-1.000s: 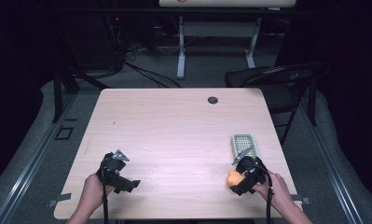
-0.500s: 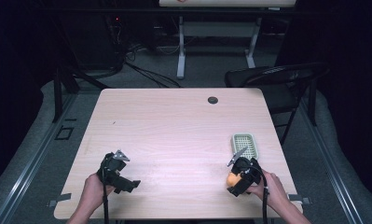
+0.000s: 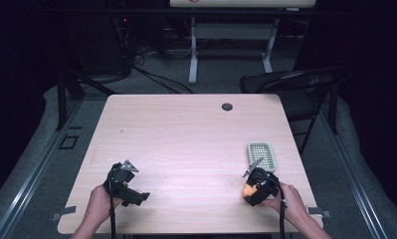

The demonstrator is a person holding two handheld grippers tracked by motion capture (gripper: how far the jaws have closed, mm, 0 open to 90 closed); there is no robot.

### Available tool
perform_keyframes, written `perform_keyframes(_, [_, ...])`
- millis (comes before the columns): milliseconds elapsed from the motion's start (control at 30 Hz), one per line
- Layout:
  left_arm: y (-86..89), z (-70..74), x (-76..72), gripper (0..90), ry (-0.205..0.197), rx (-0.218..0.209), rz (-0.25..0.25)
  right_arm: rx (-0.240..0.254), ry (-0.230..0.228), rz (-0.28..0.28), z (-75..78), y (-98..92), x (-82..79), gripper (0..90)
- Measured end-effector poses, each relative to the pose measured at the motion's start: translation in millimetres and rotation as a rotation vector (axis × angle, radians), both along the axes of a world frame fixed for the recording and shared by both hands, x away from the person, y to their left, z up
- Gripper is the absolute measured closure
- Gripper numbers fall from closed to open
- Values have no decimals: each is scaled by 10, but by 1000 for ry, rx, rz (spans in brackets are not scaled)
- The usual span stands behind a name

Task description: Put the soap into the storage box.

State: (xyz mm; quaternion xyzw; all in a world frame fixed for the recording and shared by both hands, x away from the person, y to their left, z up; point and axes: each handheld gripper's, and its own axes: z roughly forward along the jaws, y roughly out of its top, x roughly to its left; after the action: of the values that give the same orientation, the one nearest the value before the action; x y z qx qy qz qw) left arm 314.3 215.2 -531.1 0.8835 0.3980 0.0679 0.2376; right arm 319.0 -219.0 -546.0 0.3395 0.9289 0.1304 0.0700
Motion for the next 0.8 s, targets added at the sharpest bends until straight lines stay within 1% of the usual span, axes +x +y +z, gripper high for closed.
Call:
perform_keyframes(100, [2,-3,5,1,4,1,-6,4,-5,-4,-12,5,-3,256])
perform_keyframes(133, [4,-3,7,1,4,2,-7,20,2,-10,-18,5,-5,257])
perform_keyframes(167, [6,-5,9,1,5,1,-4,-11,7,5,0,-2,8,258])
perform_keyframes(333, [1,-11,10,1,3,4,-3,-6,7,-2,-7,-4,12,261])
perform_keyframes(367, [-1,-10,12,1,8,1,-8,-6,7,-5,-8,-4,12,262])
perform_keyframes(400, [-7,-11,10,1,2,7,-5,-5,6,-8,-8,-3,10,263])
perform_keyframes(433, [-12,-11,9,1,4,8,-7,-12,7,-6,-3,-5,11,264])
perform_keyframes(667, [-11,-10,10,1,3,9,-5,-11,9,-4,1,-10,13,266])
perform_keyframes(700, [-10,-10,9,1,3,9,-5,16,16,-16,-10,-12,7,266])
perform_keyframes(800, [-9,-7,7,1,1,9,-5,2,15,-6,7,-9,6,266])
